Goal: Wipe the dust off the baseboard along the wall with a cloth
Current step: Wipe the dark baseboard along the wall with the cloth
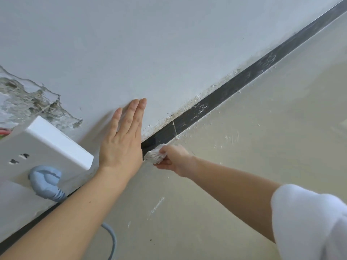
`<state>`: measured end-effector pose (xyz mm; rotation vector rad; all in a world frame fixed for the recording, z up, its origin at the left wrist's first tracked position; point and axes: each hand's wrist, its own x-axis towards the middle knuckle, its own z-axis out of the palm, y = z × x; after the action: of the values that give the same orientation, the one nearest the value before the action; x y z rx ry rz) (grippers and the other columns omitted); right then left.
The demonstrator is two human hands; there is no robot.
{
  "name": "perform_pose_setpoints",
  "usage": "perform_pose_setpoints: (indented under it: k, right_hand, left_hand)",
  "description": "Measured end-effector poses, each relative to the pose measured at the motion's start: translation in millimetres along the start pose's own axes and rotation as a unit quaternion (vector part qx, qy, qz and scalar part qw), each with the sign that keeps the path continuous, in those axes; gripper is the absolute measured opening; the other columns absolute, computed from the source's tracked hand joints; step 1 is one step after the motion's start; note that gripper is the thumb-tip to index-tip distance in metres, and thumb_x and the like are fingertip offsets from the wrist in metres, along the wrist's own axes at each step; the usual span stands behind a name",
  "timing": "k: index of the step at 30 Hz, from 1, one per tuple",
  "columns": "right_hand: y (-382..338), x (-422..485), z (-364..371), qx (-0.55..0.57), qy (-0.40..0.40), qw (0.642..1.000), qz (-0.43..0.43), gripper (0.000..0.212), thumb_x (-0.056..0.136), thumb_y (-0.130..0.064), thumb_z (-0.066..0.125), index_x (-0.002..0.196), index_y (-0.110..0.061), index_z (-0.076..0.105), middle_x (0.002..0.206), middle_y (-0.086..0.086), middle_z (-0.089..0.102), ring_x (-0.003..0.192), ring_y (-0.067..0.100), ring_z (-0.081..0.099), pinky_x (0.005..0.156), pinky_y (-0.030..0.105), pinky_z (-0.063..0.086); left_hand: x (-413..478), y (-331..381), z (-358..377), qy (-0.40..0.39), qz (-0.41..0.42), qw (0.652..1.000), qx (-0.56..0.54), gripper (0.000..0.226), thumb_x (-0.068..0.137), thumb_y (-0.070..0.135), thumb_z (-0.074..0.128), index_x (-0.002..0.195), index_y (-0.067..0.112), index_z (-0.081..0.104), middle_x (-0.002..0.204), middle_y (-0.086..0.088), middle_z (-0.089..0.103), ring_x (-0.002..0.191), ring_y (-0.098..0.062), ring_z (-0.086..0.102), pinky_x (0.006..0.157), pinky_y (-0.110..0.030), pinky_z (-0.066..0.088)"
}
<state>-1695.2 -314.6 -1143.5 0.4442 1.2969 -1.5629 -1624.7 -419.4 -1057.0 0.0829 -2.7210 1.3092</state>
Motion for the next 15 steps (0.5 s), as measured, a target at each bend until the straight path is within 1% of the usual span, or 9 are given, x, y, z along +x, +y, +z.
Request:
perform_pose_setpoints:
  k: [1,3,4,5,7,8,11,13,15]
  right_hand:
    - [2,4,6,0.017,0.0,1.0,0.015,0.014,0.092,0.002,0.045,0.081,0.0,0.054,0.093,0.021,0.062,0.077,0.029,0.062,0.079,0.034,0.057]
    - [0,11,10,0.06,0.004,0.998,0.028,0.022,0.091,0.007,0.044,0.071,0.0,0.053,0.097,0.02,0.06,0.096,0.031,0.064,0.097,0.037,0.05]
    - [-4,13,8,0.088,0.001,0.996,0.022,0.023,0.091,0.009,0.044,0.071,0.0,0.054,0.095,0.02,0.06,0.103,0.032,0.063,0.101,0.038,0.047]
    - [-10,14,3,0.116,0.003,0.993,0.014,0.021,0.091,0.009,0.044,0.075,0.002,0.055,0.093,0.02,0.06,0.102,0.034,0.064,0.1,0.038,0.048]
    - [-27,12,-15,0.164,0.029,0.986,-0.011,0.013,0.092,0.006,0.044,0.092,0.007,0.057,0.097,0.026,0.062,0.085,0.034,0.066,0.089,0.038,0.054]
    - [-36,13,-27,0.182,0.043,0.982,-0.03,0.015,0.092,0.005,0.044,0.097,0.009,0.056,0.1,0.029,0.062,0.08,0.033,0.065,0.084,0.038,0.056]
    - [-64,10,-68,0.229,0.085,0.967,-0.071,0.017,0.091,0.003,0.041,0.094,0.009,0.056,0.1,0.029,0.063,0.081,0.033,0.065,0.082,0.039,0.057]
    - [-75,8,-89,0.232,0.12,0.963,-0.072,0.017,0.089,-0.001,0.041,0.095,0.002,0.057,0.102,0.024,0.064,0.081,0.031,0.065,0.082,0.04,0.058]
    - [-72,7,-100,0.193,0.133,0.971,-0.048,0.019,0.085,-0.002,0.04,0.095,-0.004,0.056,0.098,0.017,0.059,0.078,0.029,0.062,0.08,0.04,0.058]
  left_hand:
    - [0,-1,0,-0.004,0.001,1.0,0.009,0.087,0.085,0.022,0.035,0.147,-0.006,-0.019,0.155,-0.013,-0.028,0.144,-0.023,-0.019,0.112,-0.046,-0.018]
    - [-2,-1,-2,-0.007,0.002,1.0,0.02,0.09,0.085,0.025,0.04,0.147,-0.006,-0.018,0.155,-0.013,-0.027,0.144,-0.025,-0.02,0.113,-0.046,-0.018]
    - [-2,-2,-3,-0.009,0.003,1.0,0.022,0.09,0.085,0.025,0.04,0.148,-0.006,-0.016,0.156,-0.013,-0.026,0.144,-0.026,-0.02,0.113,-0.045,-0.017]
    - [-2,-2,-5,-0.012,0.002,1.0,0.024,0.09,0.084,0.025,0.041,0.148,-0.005,-0.014,0.156,-0.013,-0.026,0.144,-0.026,-0.02,0.114,-0.045,-0.016]
    - [-1,-3,-9,-0.023,-0.001,1.0,0.021,0.091,0.082,0.024,0.044,0.15,-0.003,-0.011,0.156,-0.011,-0.025,0.144,-0.024,-0.021,0.115,-0.043,-0.015]
    - [-1,-3,-10,-0.027,-0.004,0.999,0.017,0.092,0.082,0.024,0.045,0.15,-0.002,-0.009,0.157,-0.01,-0.024,0.144,-0.023,-0.022,0.116,-0.042,-0.014]
    - [-1,-2,-14,-0.026,-0.009,1.0,0.011,0.09,0.081,0.023,0.046,0.151,-0.001,-0.005,0.158,-0.009,-0.021,0.144,-0.022,-0.024,0.117,-0.041,-0.013]
    - [-1,-4,-16,-0.004,0.001,1.0,0.006,0.085,0.082,0.019,0.042,0.153,0.002,-0.003,0.159,-0.009,-0.015,0.147,-0.023,-0.015,0.118,-0.041,-0.011]
    - [4,-7,-18,0.031,0.021,0.999,-0.01,0.078,0.084,0.011,0.036,0.154,0.005,0.002,0.161,-0.007,-0.005,0.148,-0.023,-0.002,0.119,-0.041,-0.008]
